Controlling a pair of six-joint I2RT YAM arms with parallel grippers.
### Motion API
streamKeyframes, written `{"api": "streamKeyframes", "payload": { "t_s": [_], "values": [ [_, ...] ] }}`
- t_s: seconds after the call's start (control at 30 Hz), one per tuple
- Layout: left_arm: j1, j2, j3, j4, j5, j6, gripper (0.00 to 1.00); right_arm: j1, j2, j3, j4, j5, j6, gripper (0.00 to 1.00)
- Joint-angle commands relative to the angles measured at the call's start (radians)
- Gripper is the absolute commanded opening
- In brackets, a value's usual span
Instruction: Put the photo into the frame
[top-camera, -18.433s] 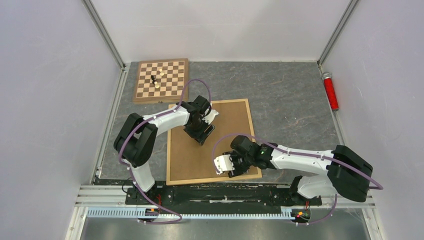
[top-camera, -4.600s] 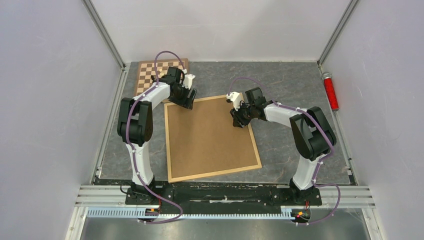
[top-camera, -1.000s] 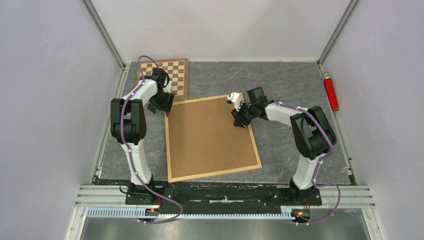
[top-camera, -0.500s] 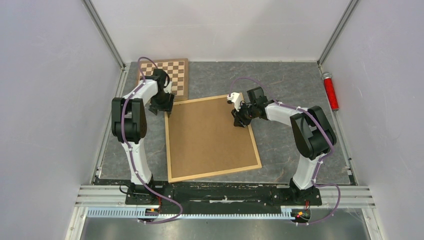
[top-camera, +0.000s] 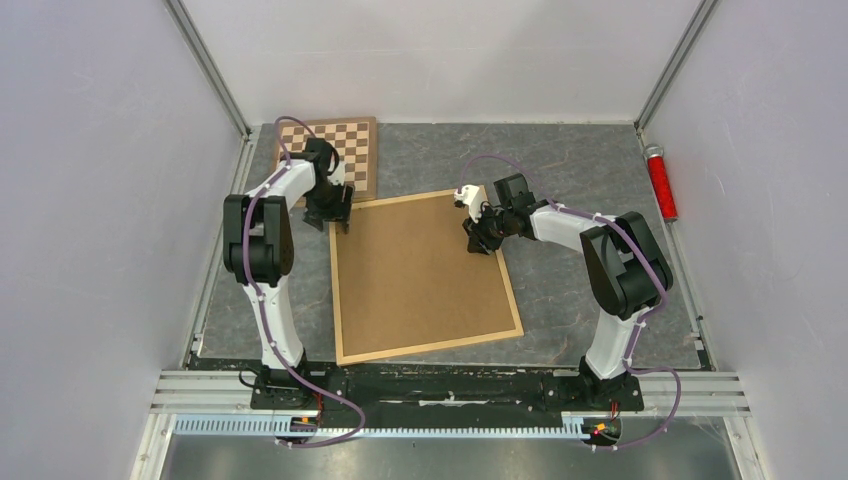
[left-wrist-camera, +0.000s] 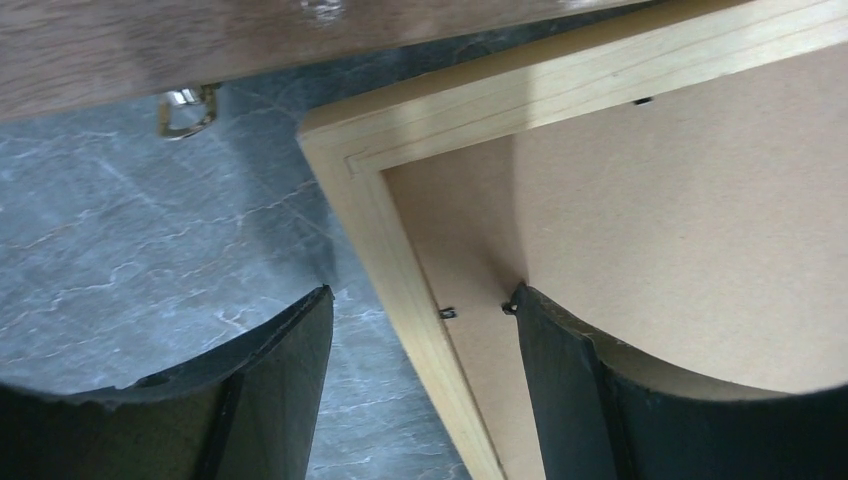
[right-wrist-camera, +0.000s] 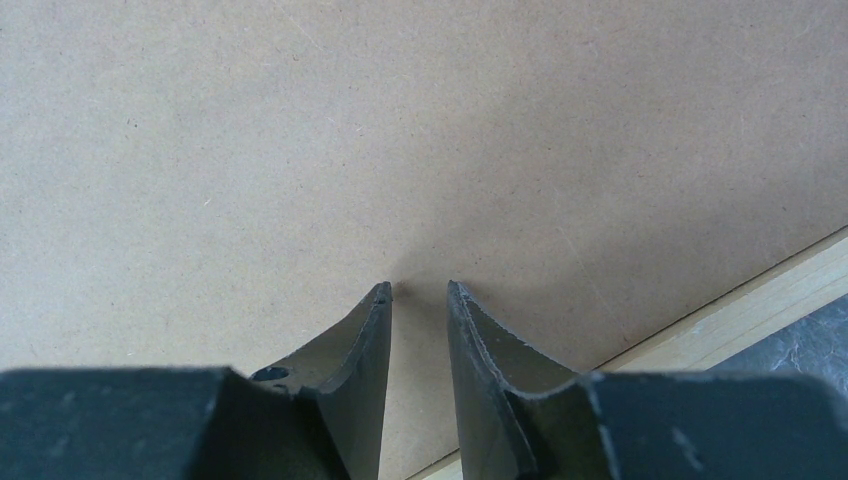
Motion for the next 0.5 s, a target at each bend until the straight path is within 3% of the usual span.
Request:
{"api": "streamKeyframes", "payload": {
  "t_s": [0.0, 0.3, 0.47],
  "values": [
    [-0.013, -0.029, -0.034, 0.064, 0.083, -0.065, 0.75, 0.013, 0.086, -0.057, -0.197, 0.013, 0.022, 0.30],
    [0.022, -0.092, -0.056, 0.044, 0.047, -0.049, 0.76, 0.013, 0.085, -0.058, -0.198, 0.016, 0.022, 0.29],
    [0.043, -0.160, -0.104, -0.014, 0.097, 0.063, 0.77, 0.012, 0.078, -0.061, -0.197, 0.019, 0.019, 0.29]
  ]
}}
